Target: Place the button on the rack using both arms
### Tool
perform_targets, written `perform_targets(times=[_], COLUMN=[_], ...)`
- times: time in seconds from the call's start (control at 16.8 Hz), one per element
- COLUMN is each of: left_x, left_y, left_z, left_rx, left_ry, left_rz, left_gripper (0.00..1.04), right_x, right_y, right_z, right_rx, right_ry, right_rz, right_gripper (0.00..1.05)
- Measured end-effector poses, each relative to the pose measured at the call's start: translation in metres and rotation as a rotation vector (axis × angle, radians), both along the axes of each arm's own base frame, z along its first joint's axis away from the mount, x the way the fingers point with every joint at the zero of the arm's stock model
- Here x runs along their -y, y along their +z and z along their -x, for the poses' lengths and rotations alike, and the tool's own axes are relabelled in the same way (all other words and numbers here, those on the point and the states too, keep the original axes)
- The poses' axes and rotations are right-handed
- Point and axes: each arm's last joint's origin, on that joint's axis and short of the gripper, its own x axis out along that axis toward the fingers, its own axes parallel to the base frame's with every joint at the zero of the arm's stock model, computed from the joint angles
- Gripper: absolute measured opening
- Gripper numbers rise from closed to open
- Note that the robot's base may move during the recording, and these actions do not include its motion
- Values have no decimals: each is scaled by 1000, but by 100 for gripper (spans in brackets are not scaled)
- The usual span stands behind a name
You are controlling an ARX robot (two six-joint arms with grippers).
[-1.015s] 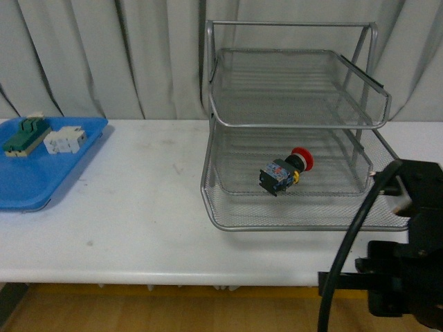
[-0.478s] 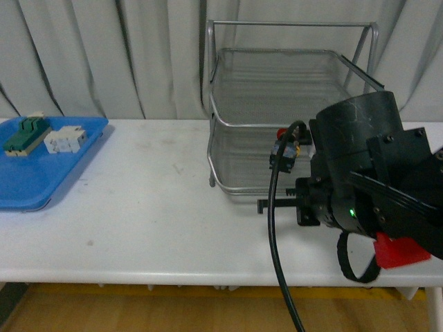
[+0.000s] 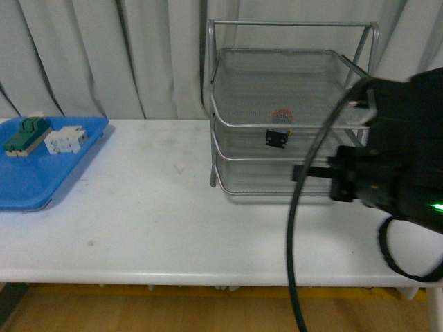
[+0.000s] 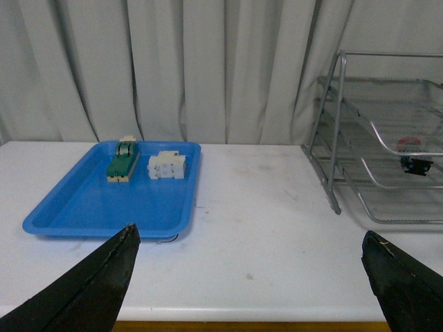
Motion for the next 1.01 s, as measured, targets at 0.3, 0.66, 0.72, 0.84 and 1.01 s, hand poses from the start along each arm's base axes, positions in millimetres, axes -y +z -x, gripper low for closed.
perform_targets(times=[0.3, 0.66, 0.72, 0.84, 1.01], left_x=[0, 0, 0, 0, 0], left_y=[0, 0, 0, 0, 0], left_z=[0, 0, 0, 0, 0], left_rx=[1, 0, 0, 0, 0], left_ry=[-1, 2, 2, 2, 1], left_rz=[0, 0, 0, 0, 0], left_gripper=[98, 98, 98, 98, 98], right_x=[66, 81, 82, 84, 95], right_y=[-19, 26, 28, 31, 41], right_z=[134, 166, 168, 171, 183], right_rx=[150, 412, 416, 424, 440], right_ry=[-98, -99, -98, -99, -109], right_rz=[131, 171, 171, 172, 172], right_gripper=[2, 2, 2, 2, 2])
